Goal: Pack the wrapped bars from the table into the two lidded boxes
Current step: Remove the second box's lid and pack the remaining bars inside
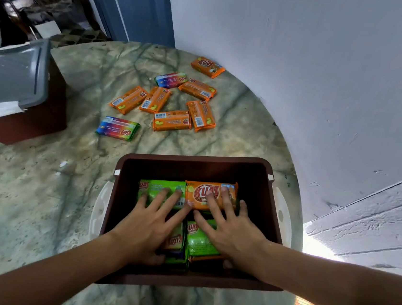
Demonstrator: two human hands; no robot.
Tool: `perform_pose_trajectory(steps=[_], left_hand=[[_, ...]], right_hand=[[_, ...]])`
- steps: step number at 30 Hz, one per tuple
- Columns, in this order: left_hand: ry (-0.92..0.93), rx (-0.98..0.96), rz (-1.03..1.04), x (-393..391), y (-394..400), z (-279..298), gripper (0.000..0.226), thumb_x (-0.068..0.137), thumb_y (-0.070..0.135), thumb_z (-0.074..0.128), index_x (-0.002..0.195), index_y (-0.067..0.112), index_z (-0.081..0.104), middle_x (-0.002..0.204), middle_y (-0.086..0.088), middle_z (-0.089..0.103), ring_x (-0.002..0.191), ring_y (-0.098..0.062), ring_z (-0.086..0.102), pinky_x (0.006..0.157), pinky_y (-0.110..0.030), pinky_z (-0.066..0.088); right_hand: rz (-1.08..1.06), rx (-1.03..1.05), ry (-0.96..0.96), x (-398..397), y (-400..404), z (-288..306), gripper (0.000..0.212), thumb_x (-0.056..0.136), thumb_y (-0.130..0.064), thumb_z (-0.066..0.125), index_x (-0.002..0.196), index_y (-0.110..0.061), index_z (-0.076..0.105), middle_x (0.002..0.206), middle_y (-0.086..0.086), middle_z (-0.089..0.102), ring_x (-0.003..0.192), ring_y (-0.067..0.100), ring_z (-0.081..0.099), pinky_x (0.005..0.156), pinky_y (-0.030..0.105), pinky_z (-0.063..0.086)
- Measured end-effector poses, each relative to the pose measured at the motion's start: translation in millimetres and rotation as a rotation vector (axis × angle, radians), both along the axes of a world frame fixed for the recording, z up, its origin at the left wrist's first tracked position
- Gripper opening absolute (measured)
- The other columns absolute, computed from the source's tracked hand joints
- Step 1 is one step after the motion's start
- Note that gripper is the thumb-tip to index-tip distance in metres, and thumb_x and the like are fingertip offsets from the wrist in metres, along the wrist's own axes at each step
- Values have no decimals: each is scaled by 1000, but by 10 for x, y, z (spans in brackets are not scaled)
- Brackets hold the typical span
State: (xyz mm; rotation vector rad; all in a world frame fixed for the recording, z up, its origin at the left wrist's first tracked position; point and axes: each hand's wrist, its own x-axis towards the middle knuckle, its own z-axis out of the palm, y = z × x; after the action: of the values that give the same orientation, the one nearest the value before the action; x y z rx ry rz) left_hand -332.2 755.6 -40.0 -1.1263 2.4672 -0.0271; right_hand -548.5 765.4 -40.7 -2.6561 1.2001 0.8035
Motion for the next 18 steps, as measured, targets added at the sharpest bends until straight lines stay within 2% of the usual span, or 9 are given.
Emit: perform_pose_trajectory(steps=[2, 3, 5, 7, 8, 13, 15, 17, 18], left_hand=[[-19, 12, 14, 4, -36, -18, 130, 32, 71, 68, 143, 9, 38, 142, -25, 44, 126, -46, 46, 82, -70, 45], [-14, 27, 11, -9, -58, -18, 130, 37, 72, 63, 146, 9, 32, 149, -25, 34, 133, -48, 35, 86, -75, 39], [-3, 80, -35, -33, -117, -34, 131, 53, 74, 57, 152, 13, -2, 158, -22, -5, 142, -49, -2, 93, -81, 23], [18, 142, -54, -12, -133, -105, 131, 67, 71, 57, 138, 19, -39, 147, -13, -43, 135, -42, -35, 101, -79, 6], [15, 167, -38, -15, -134, -118, 132, 69, 70, 58, 133, 19, -45, 142, -11, -50, 132, -40, -41, 102, -78, 2], [29, 174, 5, -43, -125, -128, 137, 64, 70, 64, 137, 17, -39, 142, -8, -50, 132, -37, -43, 103, -77, 1], [52, 138, -16, -37, -124, -141, 139, 60, 71, 65, 141, 16, -34, 146, -9, -44, 135, -39, -36, 102, -78, 5], [50, 103, -35, -21, -138, -118, 144, 51, 73, 69, 146, 12, -20, 155, -15, -27, 141, -43, -20, 99, -79, 17], [35, 92, -40, -7, -147, -108, 146, 45, 74, 71, 149, 9, -7, 158, -19, -9, 143, -45, -4, 94, -79, 26]], right_hand=[[-9, -12, 9, 16, -1, -27, 123, 76, -43, 74, 149, -18, -21, 151, 33, -23, 135, 62, -13, 101, 76, 18], [-10, -19, 12, 23, -2, -41, 126, 75, -44, 75, 148, -18, -24, 152, 33, -22, 135, 62, -12, 101, 76, 17], [-8, -45, 10, 26, -7, -60, 129, 73, -47, 76, 147, -17, -26, 153, 31, -20, 135, 62, -9, 99, 79, 14], [-11, -68, 2, 26, -6, -85, 131, 72, -49, 76, 147, -17, -26, 154, 30, -18, 136, 62, -8, 98, 80, 13], [-17, -71, -8, 29, -8, -92, 131, 72, -49, 76, 147, -16, -26, 154, 30, -16, 136, 61, -7, 98, 79, 14], [-34, -132, -56, 66, -24, -99, 122, 72, -52, 74, 151, -10, -10, 153, 33, 3, 135, 62, 9, 99, 75, 23], [-29, -118, -54, 74, -30, -103, 118, 77, -49, 71, 151, -10, -13, 153, 33, -1, 136, 61, 6, 101, 74, 22], [-33, -106, -40, 89, -35, -97, 120, 76, -49, 72, 150, -11, -15, 153, 32, -4, 136, 60, 3, 103, 73, 20], [-33, -110, -39, 104, -35, -89, 120, 76, -48, 73, 150, -12, -15, 153, 31, -4, 136, 60, 3, 103, 73, 19]])
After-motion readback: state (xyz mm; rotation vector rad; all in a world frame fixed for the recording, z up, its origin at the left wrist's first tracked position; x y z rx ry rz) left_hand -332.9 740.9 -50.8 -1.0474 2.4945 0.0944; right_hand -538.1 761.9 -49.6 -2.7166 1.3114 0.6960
